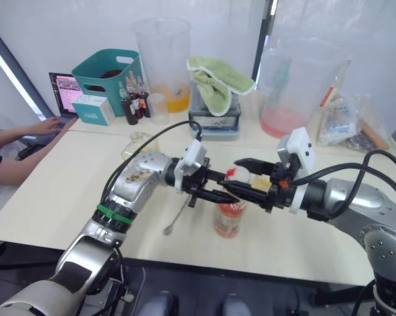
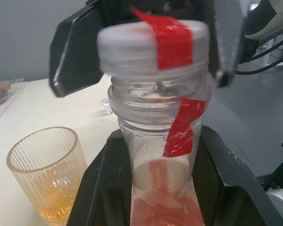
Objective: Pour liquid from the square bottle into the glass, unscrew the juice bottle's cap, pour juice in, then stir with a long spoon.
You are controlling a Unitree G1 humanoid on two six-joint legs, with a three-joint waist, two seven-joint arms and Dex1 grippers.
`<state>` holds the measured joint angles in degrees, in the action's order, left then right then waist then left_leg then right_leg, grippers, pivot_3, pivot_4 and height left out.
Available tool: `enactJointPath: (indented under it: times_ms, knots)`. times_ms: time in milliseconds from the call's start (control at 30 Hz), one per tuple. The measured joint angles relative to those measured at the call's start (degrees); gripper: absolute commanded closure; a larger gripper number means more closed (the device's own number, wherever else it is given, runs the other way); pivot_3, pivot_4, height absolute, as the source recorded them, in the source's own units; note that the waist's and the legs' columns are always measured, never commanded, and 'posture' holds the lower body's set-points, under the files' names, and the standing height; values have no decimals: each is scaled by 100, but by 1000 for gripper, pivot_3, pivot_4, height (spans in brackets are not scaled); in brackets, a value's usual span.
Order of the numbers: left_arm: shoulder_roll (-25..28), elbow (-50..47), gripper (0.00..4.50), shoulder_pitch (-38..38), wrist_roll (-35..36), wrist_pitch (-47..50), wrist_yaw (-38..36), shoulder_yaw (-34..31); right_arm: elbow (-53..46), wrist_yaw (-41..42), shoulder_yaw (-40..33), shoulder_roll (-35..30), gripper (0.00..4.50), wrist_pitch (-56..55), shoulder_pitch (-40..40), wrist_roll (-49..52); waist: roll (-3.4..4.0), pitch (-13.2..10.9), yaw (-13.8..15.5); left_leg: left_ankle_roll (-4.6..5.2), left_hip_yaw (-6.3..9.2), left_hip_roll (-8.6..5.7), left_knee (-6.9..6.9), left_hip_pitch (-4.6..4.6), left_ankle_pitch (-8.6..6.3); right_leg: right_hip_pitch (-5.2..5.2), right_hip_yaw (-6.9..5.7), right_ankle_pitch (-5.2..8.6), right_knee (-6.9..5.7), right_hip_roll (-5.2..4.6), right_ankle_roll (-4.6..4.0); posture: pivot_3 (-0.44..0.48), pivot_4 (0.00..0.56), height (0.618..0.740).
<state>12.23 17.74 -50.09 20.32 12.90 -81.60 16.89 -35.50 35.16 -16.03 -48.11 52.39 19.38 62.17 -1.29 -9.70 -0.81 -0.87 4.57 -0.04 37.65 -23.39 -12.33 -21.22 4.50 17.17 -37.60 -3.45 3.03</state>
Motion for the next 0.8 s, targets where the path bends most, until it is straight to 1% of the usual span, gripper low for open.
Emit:
enactJointPath:
  times_ms: [33,67,500,633,800]
  knots:
    - [0,10,3182,-3,3,-1,-2,-6,2,5,-1,27,2837,-40,7,-3,0,0,-1,0,0,0,0,0,0,0,0,0,0,0,0,0,150,740]
    - [3,10,3182,-4,4,-1,-3,-6,4,8,1,30,2883,-46,7,-3,0,0,-2,0,0,0,0,0,0,0,0,0,0,0,0,0,150,740]
    - [3,6,3182,-4,4,-8,-7,0,7,81,-5,30,2883,-62,4,27,0,0,-1,0,0,0,0,0,0,0,0,0,0,0,0,0,150,740]
    - [-8,-6,3182,-7,6,-9,-6,2,146,50,-62,9,2883,-20,4,317,0,0,0,0,0,-1,1,-4,0,-1,1,0,1,0,0,0,150,740]
    - [-6,-2,3182,-6,6,-16,-23,10,285,-76,-776,-111,2883,-99,34,708,-1,0,3,0,0,0,1,-3,0,1,0,0,2,0,0,0,150,740]
